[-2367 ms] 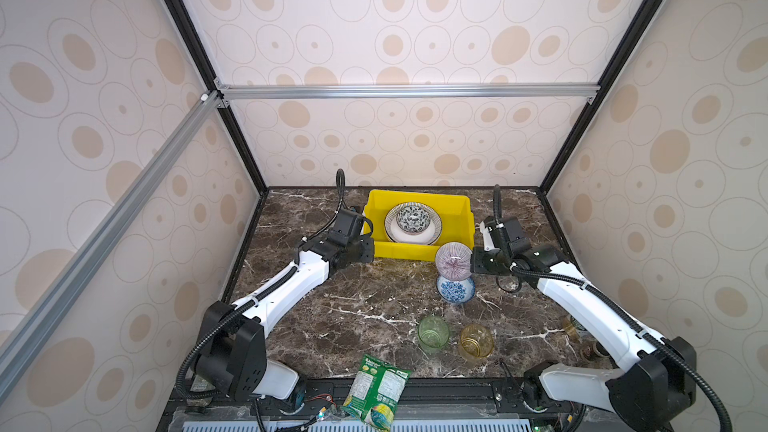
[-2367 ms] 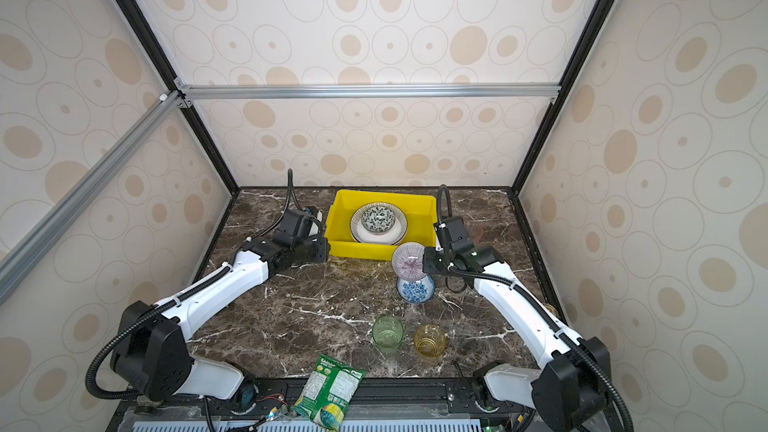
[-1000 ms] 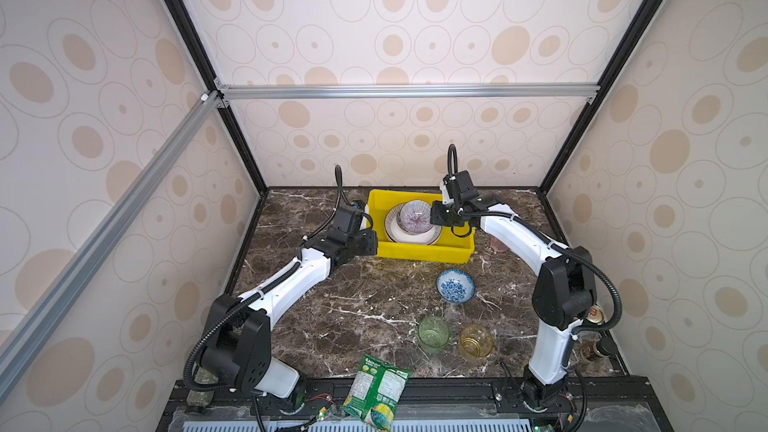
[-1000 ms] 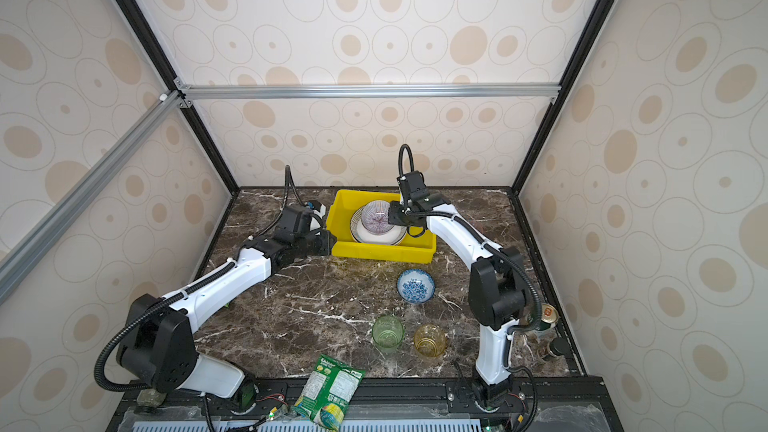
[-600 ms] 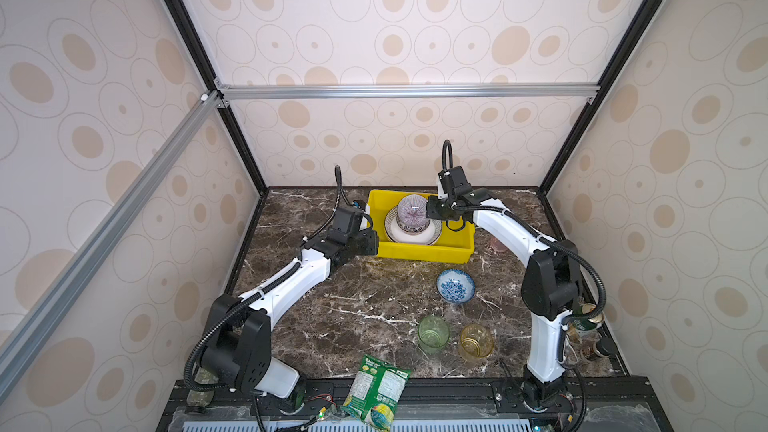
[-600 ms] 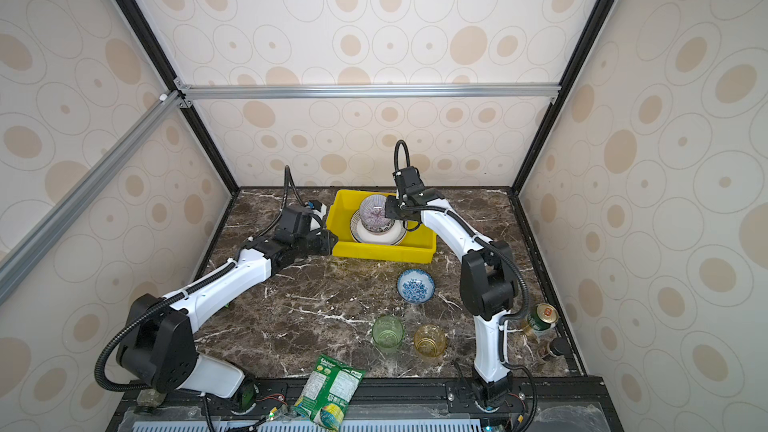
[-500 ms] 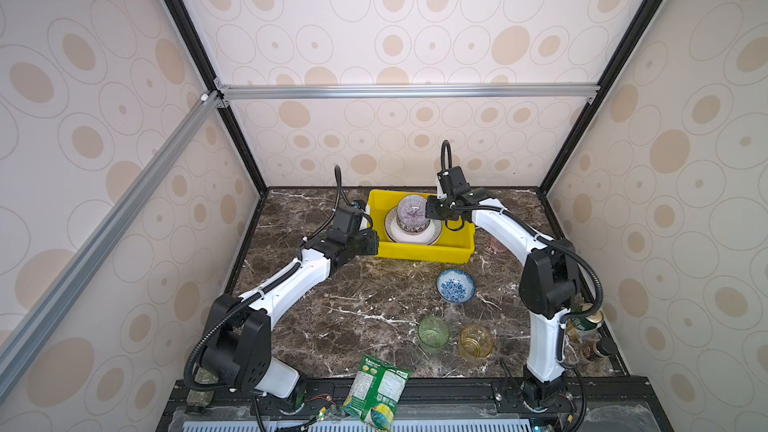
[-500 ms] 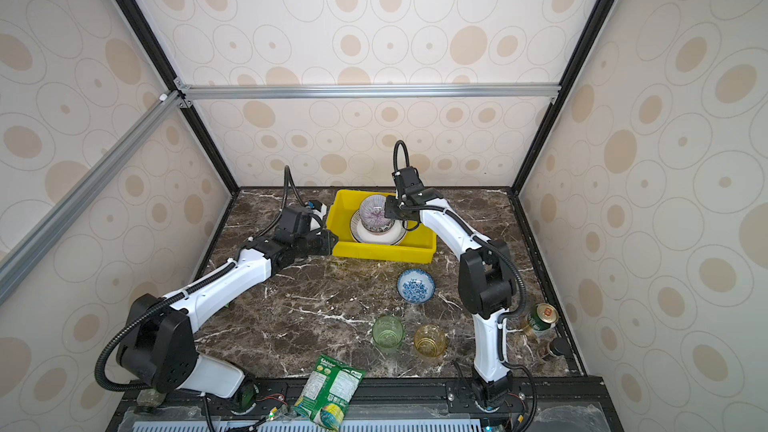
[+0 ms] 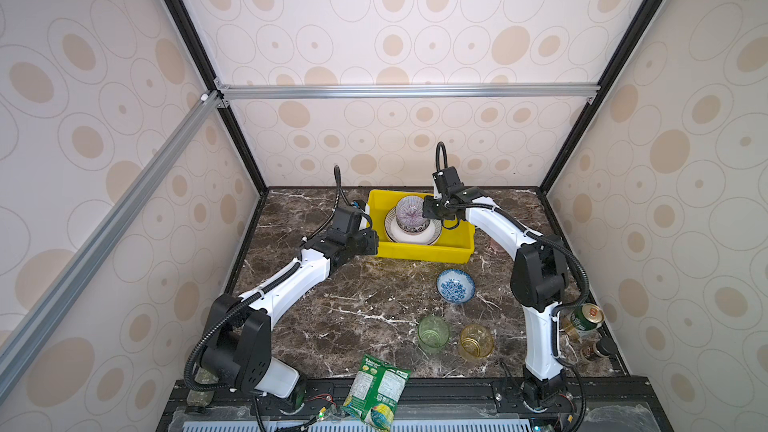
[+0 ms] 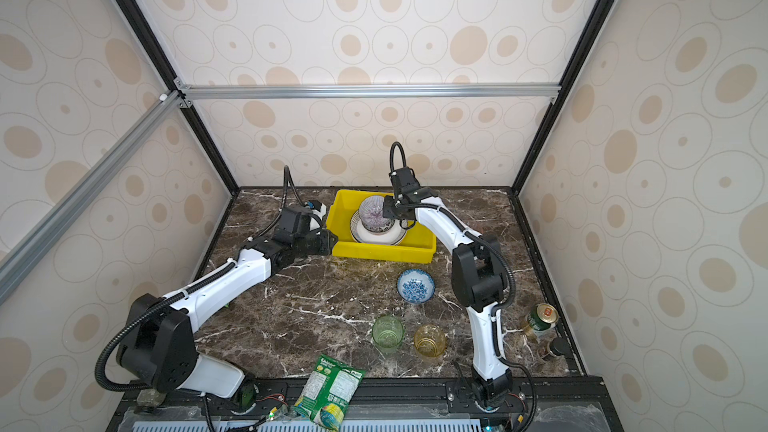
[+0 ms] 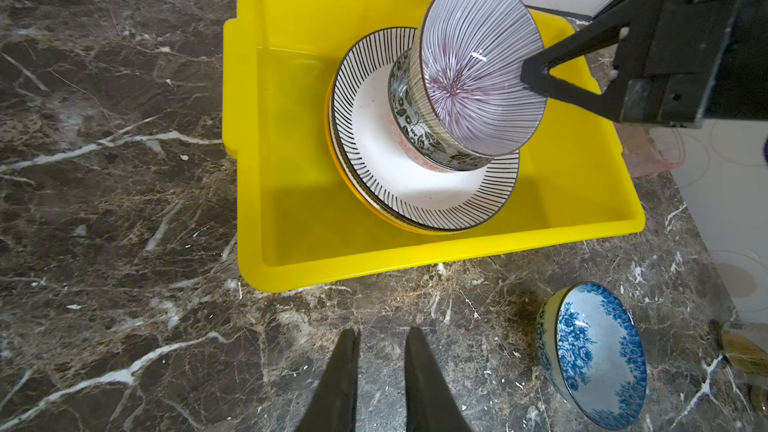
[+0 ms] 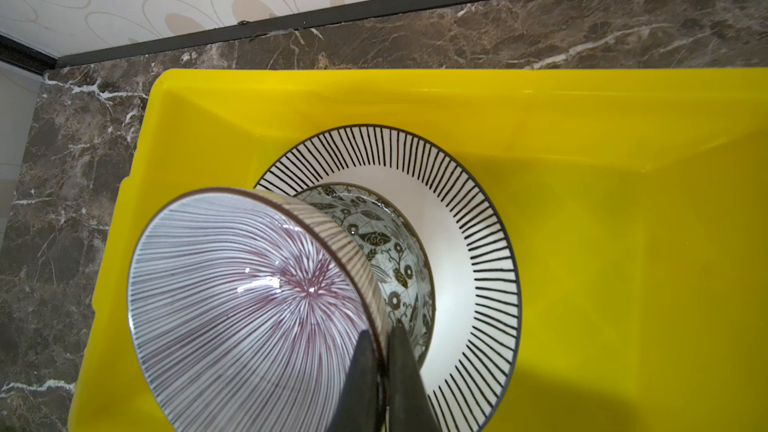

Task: Place the mixed dishes into the plastic bin
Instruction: 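Carry the pink-striped bowl over the floral bowl with the right gripper, then lower the pink-striped bowl into the floral bowl with the right gripper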

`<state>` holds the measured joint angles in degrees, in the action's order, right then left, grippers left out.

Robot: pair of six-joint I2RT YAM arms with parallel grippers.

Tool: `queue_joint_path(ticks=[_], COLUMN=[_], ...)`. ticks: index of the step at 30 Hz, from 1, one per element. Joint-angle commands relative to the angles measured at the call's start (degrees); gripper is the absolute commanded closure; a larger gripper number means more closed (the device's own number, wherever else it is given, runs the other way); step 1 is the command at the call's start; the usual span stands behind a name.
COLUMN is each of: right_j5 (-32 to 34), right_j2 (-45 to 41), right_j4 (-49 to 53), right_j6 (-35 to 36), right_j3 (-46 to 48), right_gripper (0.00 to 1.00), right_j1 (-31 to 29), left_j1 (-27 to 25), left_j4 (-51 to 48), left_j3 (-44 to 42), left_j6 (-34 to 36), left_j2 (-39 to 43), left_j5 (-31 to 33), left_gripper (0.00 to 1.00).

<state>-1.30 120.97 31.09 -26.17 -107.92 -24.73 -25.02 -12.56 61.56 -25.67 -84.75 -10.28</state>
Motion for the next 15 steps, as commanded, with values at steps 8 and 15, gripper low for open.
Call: queue_joint_path(ticks=[8, 15], right_j5=[-0.3, -0.1], right_j2=[1.1, 1.6], right_j4=[0.7, 1.8], right_j6=[-1.2, -1.5], right_j3=[-2.6, -2.8], right_gripper=[1.00, 1.00], right_j1=[0.5, 0.6], left_j1=[0.7, 0.7], left_j4=[0.5, 0.4], left_j3=[0.4, 0.7], left_j6=[-0.2, -0.5], left_j2=[-0.8, -1.4], left_j5=[-0.6, -1.0], left_gripper=[0.79, 0.78])
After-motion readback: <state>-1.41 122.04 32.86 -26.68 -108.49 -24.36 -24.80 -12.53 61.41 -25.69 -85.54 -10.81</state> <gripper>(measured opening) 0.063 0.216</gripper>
